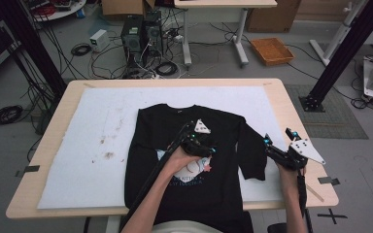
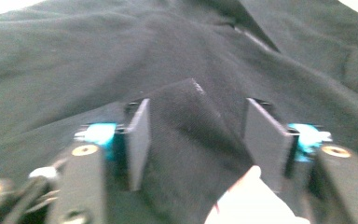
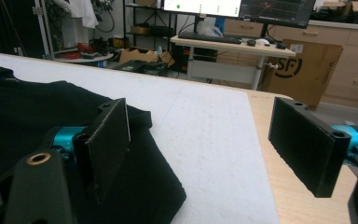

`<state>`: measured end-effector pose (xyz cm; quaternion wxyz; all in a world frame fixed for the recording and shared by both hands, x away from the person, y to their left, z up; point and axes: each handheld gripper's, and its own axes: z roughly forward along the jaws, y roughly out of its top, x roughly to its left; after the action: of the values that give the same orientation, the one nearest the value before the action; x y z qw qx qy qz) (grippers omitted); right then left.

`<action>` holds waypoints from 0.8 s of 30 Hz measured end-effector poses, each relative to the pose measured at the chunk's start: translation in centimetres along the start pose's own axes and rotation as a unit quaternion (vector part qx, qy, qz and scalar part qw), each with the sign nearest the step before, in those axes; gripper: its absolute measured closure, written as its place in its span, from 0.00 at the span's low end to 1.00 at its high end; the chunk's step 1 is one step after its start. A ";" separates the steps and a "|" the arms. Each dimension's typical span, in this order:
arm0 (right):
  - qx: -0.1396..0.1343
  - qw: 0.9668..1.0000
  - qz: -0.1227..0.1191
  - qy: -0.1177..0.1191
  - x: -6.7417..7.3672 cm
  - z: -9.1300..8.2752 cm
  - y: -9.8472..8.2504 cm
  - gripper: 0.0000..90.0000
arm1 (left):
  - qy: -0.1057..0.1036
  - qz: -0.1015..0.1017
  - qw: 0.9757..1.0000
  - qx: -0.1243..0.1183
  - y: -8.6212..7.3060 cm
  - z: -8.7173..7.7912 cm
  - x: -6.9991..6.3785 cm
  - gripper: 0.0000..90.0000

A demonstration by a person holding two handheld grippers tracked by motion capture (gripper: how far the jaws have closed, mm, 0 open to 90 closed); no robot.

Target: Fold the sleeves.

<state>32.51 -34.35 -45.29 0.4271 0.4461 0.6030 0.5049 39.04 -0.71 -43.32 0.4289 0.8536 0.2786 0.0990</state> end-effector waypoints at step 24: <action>0.008 1.000 0.005 0.000 -0.1 0.1 0.1 0.23 | 0.121 -0.067 0.985 -0.106 -9.1 -15.9 8.9 0.36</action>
<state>32.66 -34.37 -45.26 0.4210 0.4525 0.6044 0.5026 36.28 19.41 -41.39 0.4853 0.7647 0.3727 0.2021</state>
